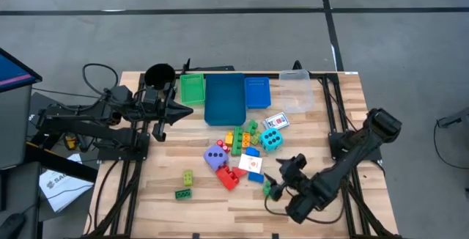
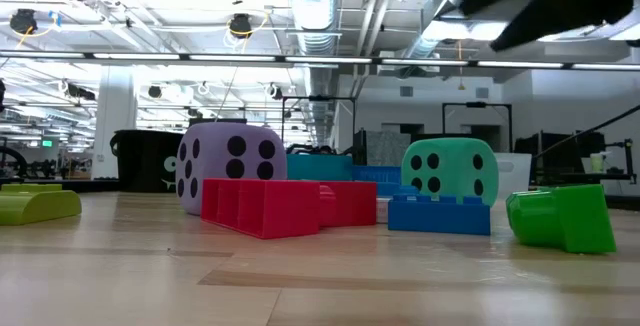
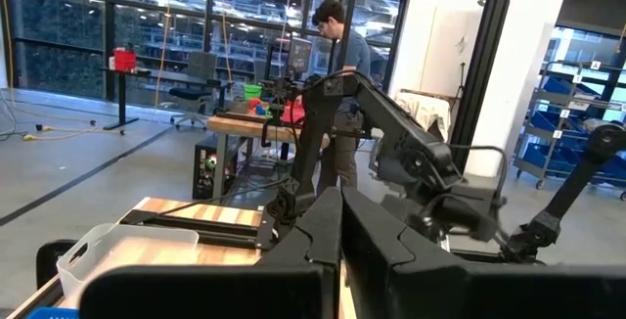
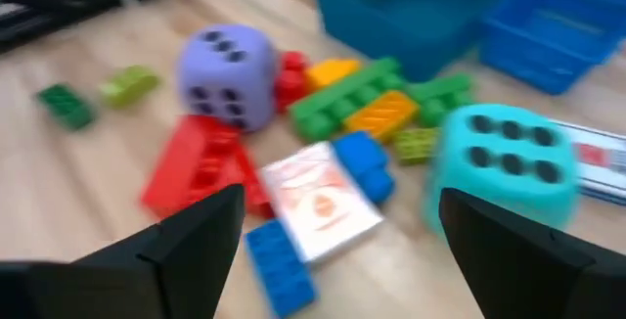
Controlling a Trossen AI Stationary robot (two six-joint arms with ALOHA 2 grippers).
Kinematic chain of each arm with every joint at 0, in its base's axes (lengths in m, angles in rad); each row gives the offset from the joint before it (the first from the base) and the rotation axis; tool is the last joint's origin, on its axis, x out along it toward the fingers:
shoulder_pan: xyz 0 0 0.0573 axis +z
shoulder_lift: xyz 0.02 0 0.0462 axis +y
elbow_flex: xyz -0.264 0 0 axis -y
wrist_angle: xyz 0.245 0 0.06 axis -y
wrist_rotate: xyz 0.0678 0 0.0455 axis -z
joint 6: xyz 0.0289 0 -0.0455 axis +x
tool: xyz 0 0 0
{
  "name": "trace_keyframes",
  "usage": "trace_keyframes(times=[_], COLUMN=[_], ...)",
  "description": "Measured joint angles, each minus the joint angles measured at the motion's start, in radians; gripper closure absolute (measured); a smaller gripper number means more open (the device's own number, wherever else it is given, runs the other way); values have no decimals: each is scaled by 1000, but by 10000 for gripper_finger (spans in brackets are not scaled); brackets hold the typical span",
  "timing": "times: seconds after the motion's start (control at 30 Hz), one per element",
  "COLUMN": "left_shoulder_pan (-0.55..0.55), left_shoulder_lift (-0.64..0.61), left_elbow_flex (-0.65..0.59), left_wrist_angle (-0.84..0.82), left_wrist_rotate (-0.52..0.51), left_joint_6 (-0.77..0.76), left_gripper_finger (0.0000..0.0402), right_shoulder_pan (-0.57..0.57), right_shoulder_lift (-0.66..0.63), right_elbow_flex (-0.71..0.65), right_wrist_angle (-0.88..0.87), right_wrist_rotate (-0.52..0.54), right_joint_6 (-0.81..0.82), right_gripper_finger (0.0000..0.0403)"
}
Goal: Pick & Place Toys
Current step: Put the large green game piece into the transparent bin
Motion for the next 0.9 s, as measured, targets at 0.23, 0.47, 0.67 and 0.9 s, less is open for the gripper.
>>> trace_keyframes(times=[0.23,0.47,0.67,0.9], left_shoulder_pan=[0,0,0,0], left_shoulder_lift=[0,0,0,0], left_elbow_flex=[0,0,0,0], left_wrist_angle=[0,0,1,0], left_wrist_rotate=[0,0,0,0], left_joint_6=[-23,-103,-105,-105], left_gripper_finger=[400,400,400,400], right_shoulder_pan=[75,126,144,145], right_shoulder_lift=[39,99,118,139], right_elbow_flex=[0,-4,-3,-3], right_wrist_angle=[67,41,73,92], right_wrist_rotate=[-116,-249,-210,-203], right_joint_6=[-11,36,84,216], right_gripper_finger=[74,74,74,74])
